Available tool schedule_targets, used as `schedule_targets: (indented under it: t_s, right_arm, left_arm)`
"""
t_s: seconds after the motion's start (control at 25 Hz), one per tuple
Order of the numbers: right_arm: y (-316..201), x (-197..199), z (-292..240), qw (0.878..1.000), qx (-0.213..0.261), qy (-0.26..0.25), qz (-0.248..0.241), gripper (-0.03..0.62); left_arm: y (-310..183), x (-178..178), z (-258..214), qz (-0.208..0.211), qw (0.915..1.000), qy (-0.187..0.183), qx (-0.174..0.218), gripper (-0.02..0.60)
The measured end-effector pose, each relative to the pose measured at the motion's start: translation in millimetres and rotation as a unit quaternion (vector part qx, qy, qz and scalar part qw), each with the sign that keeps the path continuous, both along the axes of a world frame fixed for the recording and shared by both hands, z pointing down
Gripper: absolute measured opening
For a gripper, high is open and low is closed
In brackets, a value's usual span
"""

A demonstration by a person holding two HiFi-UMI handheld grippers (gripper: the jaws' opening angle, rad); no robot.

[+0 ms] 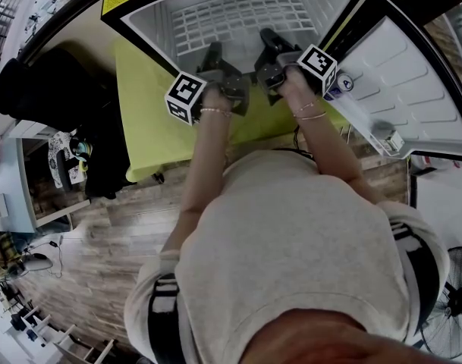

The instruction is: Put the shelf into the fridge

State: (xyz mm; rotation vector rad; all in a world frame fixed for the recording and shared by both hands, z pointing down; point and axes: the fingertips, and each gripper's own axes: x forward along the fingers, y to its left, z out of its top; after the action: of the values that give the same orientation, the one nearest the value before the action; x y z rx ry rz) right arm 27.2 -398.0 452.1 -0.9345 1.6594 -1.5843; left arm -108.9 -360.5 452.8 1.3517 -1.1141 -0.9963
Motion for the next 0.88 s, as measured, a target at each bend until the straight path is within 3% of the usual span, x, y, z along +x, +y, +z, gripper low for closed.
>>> schedule_targets:
  t_s: [0.2, 0.44, 0.72, 0.88]
  right_arm:
    - [4, -1, -7, 1.0, 0.02, 0.012, -0.012, 0.099]
    - [12, 3, -11, 0.999, 0.028, 0.01, -0.012, 0.103]
    - [22, 7, -14, 0.999, 0.037, 0.004, -0.013, 0.07]
    - [29, 6, -17, 0.999, 0.04, 0.013, -0.018, -0.001]
  left_arm:
    - [1, 0, -2, 0.001, 0.9999, 0.013, 0.002, 0.031]
    - [7, 2, -8, 0.001, 0.9997, 0.016, 0.016, 0.049]
    - [17, 6, -18, 0.006, 0.9995, -0.008, 0.029, 0.071]
    - [23, 4, -25, 0.008, 0.9988, -0.008, 0.047, 0.04]
